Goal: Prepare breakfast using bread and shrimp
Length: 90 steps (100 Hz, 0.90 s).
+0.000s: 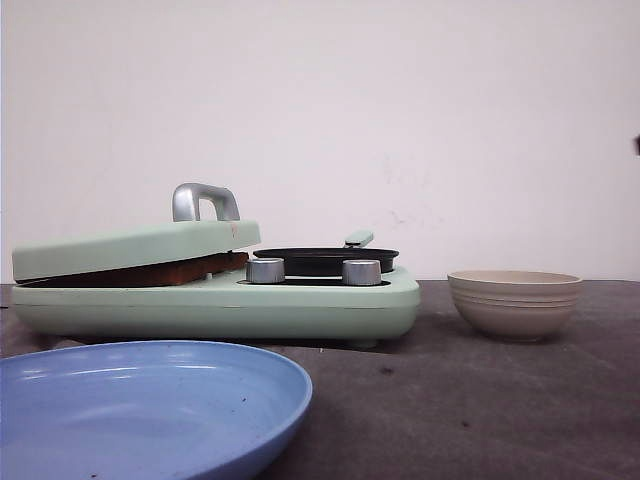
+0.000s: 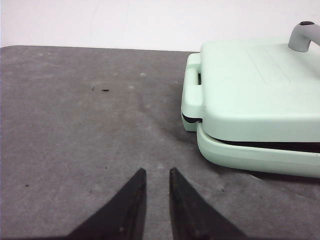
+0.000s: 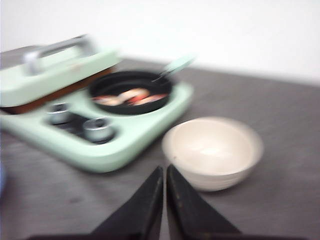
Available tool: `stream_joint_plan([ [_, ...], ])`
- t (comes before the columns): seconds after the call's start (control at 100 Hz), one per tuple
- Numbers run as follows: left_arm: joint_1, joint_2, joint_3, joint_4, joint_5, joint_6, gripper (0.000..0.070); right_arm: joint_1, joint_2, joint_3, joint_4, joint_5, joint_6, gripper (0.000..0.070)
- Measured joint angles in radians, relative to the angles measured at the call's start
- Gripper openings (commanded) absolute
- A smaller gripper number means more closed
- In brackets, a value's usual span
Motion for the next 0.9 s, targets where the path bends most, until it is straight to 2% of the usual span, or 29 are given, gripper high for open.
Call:
stream_joint_plan([
  [0.04, 0.000, 0.000, 0.000, 0.000, 0.000, 0.000, 0.0000, -0.023, -0.041, -0.035, -0.011, -0.001, -0.022, 0.0002],
  [0.1, 0.000, 0.000, 0.000, 0.000, 0.000, 0.000, 0.0000, -0.070, -0.096, -0.042, -0.115, -0.002, -0.055, 0.0002],
  [0.15, 0.000, 0.000, 0.000, 0.000, 0.000, 0.000, 0.0000, -0.109, -0.117, -0.042, -0.147, 0.000, -0.081, 0.0002],
  [0.27, 0.000, 0.000, 0.000, 0.000, 0.000, 0.000, 0.0000, -0.204, -0.121, -0.040, -0.164, 0.007, -0.130, 0.0002],
  [0.35, 0.000, 0.000, 0.000, 0.000, 0.000, 0.000, 0.0000, -0.214, -0.121, -0.040, -0.165, 0.021, -0.143, 0.0002],
  [0.75, 0.000, 0.000, 0.000, 0.000, 0.000, 0.000, 0.0000, -0.204, -0.121, -0.040, -0.168, 0.045, -0.092, 0.0002],
  [0.9, 0.000, 0.000, 0.000, 0.000, 0.000, 0.000, 0.0000, -0.202, -0.121, -0.040, -0.161, -0.003, -0.089, 0.0002],
])
